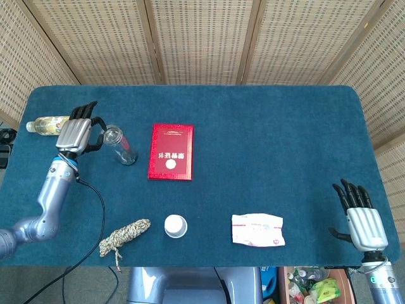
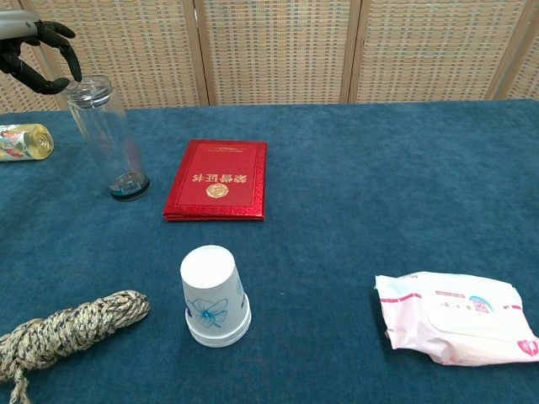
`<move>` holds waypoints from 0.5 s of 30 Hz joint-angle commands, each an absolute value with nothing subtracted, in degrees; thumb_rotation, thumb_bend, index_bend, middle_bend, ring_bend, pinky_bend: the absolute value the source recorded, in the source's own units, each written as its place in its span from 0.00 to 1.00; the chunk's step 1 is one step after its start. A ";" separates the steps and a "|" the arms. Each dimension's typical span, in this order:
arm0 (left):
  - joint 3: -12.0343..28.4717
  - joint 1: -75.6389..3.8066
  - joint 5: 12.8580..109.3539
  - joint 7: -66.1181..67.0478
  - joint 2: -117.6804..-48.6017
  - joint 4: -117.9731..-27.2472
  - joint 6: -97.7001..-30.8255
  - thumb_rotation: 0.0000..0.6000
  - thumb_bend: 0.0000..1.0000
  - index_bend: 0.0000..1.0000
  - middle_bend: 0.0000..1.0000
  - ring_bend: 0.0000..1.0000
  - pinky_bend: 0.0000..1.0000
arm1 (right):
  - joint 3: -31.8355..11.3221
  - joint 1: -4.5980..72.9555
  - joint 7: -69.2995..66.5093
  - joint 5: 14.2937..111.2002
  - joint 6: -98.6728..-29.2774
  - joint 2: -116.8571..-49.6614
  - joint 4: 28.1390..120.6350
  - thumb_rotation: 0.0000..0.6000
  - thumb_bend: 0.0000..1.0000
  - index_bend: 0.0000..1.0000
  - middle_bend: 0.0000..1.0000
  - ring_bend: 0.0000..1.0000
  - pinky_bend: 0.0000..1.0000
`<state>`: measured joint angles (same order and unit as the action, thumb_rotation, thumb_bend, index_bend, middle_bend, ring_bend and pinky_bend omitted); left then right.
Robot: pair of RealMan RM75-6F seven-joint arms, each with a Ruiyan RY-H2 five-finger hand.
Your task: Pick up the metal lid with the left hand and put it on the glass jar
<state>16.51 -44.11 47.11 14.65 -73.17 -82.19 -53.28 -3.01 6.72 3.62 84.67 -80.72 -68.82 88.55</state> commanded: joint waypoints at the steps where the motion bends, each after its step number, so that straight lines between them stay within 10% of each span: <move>1: 16.62 -43.96 47.51 14.36 -72.89 -82.53 -53.65 1.00 0.43 0.14 0.00 0.00 0.00 | -3.01 6.72 3.55 84.66 -80.72 -68.83 88.52 1.00 0.00 0.07 0.00 0.00 0.00; 15: 17.83 -42.38 52.15 11.85 -70.89 -86.48 -58.84 1.00 0.35 0.00 0.00 0.00 0.00 | -2.98 6.65 3.19 85.00 -81.07 -68.71 88.54 1.00 0.00 0.07 0.00 0.00 0.00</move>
<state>17.67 -42.89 51.43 12.27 -71.47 -85.66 -57.89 -2.98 6.65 3.18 85.00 -81.07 -68.71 88.53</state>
